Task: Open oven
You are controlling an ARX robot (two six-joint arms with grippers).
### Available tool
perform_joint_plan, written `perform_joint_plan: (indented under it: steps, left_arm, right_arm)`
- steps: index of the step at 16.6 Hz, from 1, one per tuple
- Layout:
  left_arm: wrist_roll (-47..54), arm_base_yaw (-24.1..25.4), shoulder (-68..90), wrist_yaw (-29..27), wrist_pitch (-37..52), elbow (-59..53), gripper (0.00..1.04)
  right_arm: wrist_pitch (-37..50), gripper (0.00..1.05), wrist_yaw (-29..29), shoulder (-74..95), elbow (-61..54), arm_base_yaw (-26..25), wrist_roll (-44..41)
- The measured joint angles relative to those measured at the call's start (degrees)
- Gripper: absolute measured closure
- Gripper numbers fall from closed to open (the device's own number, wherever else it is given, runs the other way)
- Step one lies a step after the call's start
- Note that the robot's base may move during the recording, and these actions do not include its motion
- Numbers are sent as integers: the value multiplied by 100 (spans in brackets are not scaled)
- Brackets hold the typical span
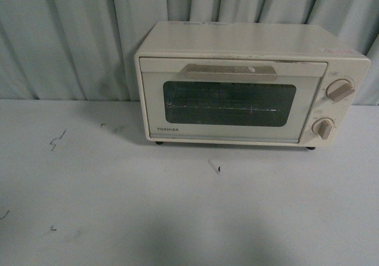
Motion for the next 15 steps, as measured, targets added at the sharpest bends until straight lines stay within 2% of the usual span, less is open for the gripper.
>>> perform_joint_plan:
  steps: [14,15]
  left_arm:
    - [0,0,0,0,4,0,7]
    - [-205,57,116,170,-540,155,7]
  right_arm:
    - [11,6,0,0,0,0,0]
    - [11,6,-2,0,0,0,0]
